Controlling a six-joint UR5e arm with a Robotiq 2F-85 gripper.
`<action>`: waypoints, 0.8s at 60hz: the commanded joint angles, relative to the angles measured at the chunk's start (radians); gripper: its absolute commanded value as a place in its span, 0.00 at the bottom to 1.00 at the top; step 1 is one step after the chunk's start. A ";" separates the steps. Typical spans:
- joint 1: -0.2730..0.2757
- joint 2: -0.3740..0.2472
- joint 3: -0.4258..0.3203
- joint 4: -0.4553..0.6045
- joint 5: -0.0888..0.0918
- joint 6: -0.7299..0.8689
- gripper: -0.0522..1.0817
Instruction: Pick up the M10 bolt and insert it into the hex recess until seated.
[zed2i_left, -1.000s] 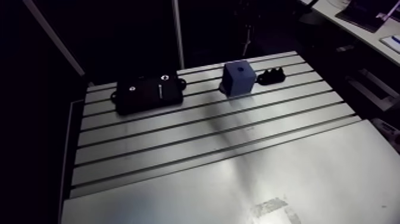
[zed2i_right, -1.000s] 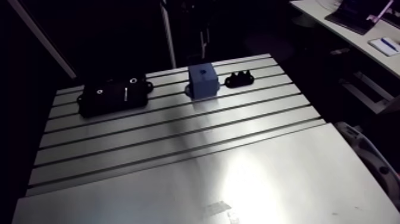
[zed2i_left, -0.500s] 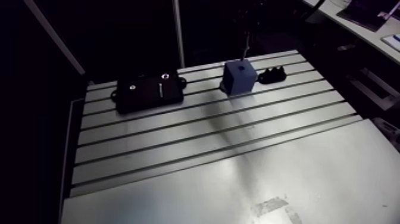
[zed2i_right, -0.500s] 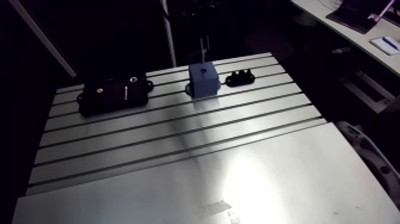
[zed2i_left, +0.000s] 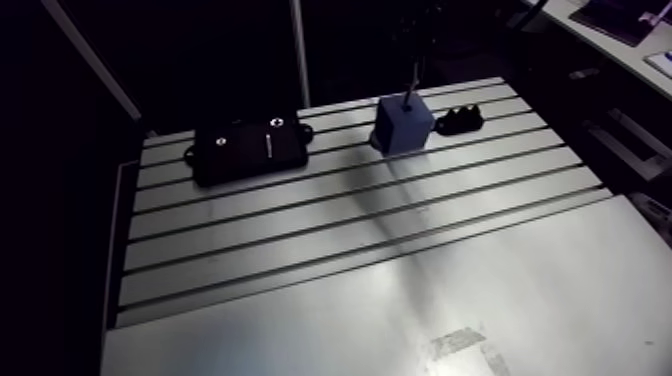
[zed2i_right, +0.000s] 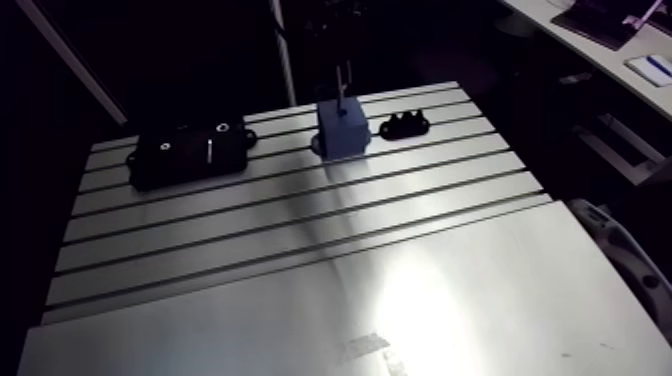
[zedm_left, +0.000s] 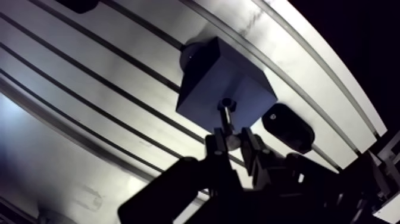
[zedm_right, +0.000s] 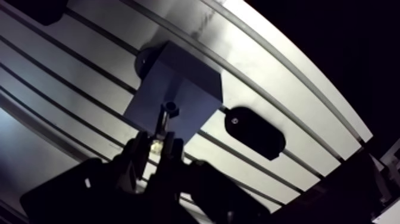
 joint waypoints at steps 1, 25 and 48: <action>0.000 0.002 0.000 0.000 0.000 -0.001 0.72; 0.000 0.002 0.000 -0.009 -0.002 -0.001 0.72; -0.002 0.007 0.000 -0.017 -0.002 0.002 0.72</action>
